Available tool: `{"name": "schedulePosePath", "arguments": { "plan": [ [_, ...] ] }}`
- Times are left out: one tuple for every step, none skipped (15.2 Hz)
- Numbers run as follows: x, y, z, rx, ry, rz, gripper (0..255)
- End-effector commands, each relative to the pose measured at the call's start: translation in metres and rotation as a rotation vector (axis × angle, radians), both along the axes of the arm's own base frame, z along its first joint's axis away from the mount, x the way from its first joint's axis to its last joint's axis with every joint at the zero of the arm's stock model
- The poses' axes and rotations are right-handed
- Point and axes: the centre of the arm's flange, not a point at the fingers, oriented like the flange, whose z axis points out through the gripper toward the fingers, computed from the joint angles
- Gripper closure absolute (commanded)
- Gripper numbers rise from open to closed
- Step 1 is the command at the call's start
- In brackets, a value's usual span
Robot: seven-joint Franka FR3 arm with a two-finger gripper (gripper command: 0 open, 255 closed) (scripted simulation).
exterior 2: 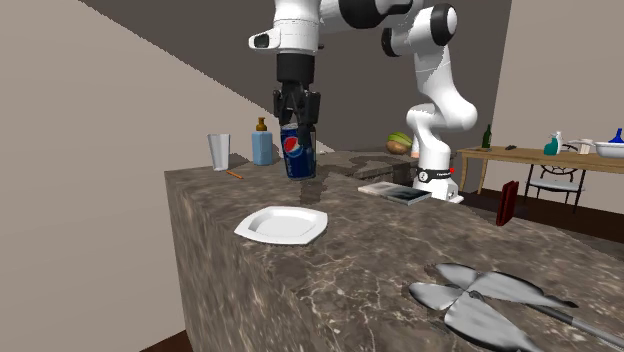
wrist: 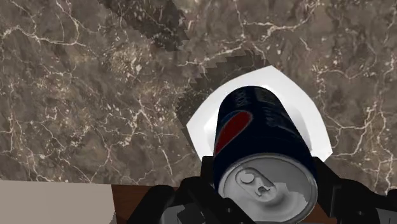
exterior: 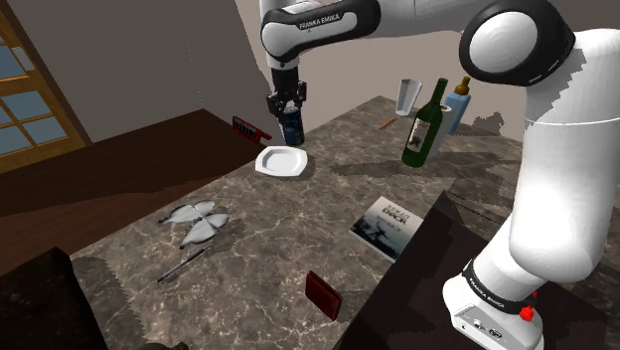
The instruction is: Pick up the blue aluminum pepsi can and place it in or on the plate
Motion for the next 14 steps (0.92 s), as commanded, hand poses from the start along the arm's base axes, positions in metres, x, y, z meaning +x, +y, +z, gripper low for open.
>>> {"name": "schedulePosePath", "arguments": {
  "plan": [
    [0.023, 0.008, 0.003, 0.0, -0.001, -0.001, 255],
    [0.035, 0.012, 0.005, 0.0, -0.001, -0.001, 255],
    [0.037, 0.013, 0.005, 0.0, -0.001, -0.001, 255],
    [0.037, 0.013, 0.0, 0.0, -0.001, -0.001, 255],
    [0.037, 0.013, -0.005, 0.0, -0.001, -0.001, 255],
    [0.037, 0.013, -0.01, 0.0, -0.001, -0.001, 255],
    [0.037, 0.013, -0.016, 0.0, -0.001, -0.001, 255],
    [0.037, 0.013, -0.021, 0.0, -0.001, -0.001, 255],
    [0.037, 0.013, -0.026, 0.0, -0.001, -0.001, 255],
    [0.037, 0.013, -0.032, 0.0, -0.001, -0.001, 255],
    [0.037, 0.013, -0.037, 0.0, -0.001, -0.001, 255],
    [0.037, 0.013, -0.042, 0.0, -0.001, -0.001, 255],
    [0.037, 0.013, -0.047, 0.0, -0.001, -0.001, 255],
    [0.037, 0.013, -0.053, 0.0, -0.001, -0.001, 255]
  ]
}}
